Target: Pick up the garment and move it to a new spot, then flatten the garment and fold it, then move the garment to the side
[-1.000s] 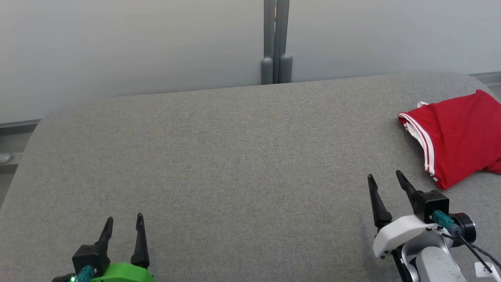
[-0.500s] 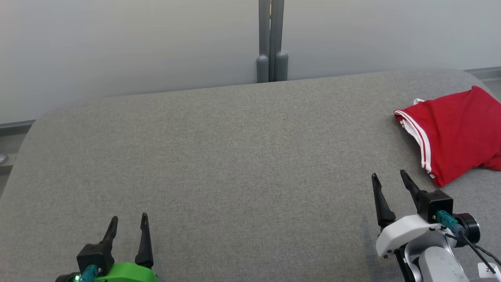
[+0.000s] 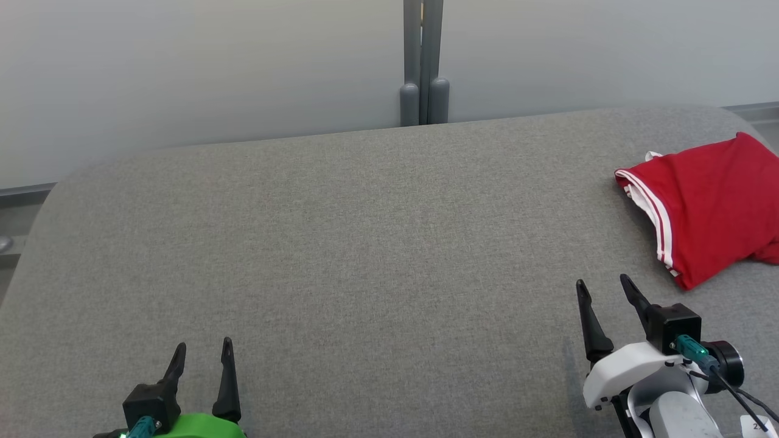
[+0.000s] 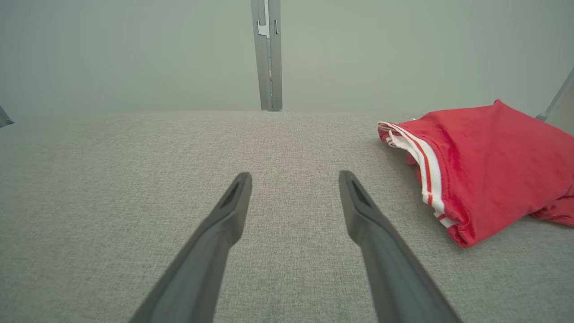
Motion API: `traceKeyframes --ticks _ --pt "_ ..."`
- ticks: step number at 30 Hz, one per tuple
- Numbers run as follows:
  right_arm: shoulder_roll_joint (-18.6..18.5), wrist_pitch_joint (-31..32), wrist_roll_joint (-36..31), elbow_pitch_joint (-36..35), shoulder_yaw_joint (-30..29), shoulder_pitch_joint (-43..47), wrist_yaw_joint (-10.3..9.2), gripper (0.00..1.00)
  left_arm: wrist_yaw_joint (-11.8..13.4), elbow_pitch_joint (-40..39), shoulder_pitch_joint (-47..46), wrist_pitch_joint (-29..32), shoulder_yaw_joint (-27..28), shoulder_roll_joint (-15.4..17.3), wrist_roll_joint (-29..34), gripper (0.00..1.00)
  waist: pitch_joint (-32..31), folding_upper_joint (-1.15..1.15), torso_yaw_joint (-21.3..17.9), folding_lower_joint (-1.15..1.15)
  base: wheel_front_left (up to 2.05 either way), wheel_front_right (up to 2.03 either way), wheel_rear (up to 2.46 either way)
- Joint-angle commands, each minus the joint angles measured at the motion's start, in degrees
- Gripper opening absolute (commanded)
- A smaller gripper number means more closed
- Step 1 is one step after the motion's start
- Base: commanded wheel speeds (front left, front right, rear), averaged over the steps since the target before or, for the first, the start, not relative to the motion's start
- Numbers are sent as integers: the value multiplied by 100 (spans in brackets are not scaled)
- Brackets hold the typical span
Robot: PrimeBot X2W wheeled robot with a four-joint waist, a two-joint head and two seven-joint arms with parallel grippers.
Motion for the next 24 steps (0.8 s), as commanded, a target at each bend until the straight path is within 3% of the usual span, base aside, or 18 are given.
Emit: traceKeyframes --ticks 1,24 --pt "-28 -6 -3 -112 -3 -137 -2 100 5 -99 -112 1 -1 21 -1 100 4 0 3 0 0 0 0" --pt "-33 -11 -14 -159 13 -198 -3 100 -37 -153 -199 2 -27 28 -58 100 78 0 25 0 0 0 0"
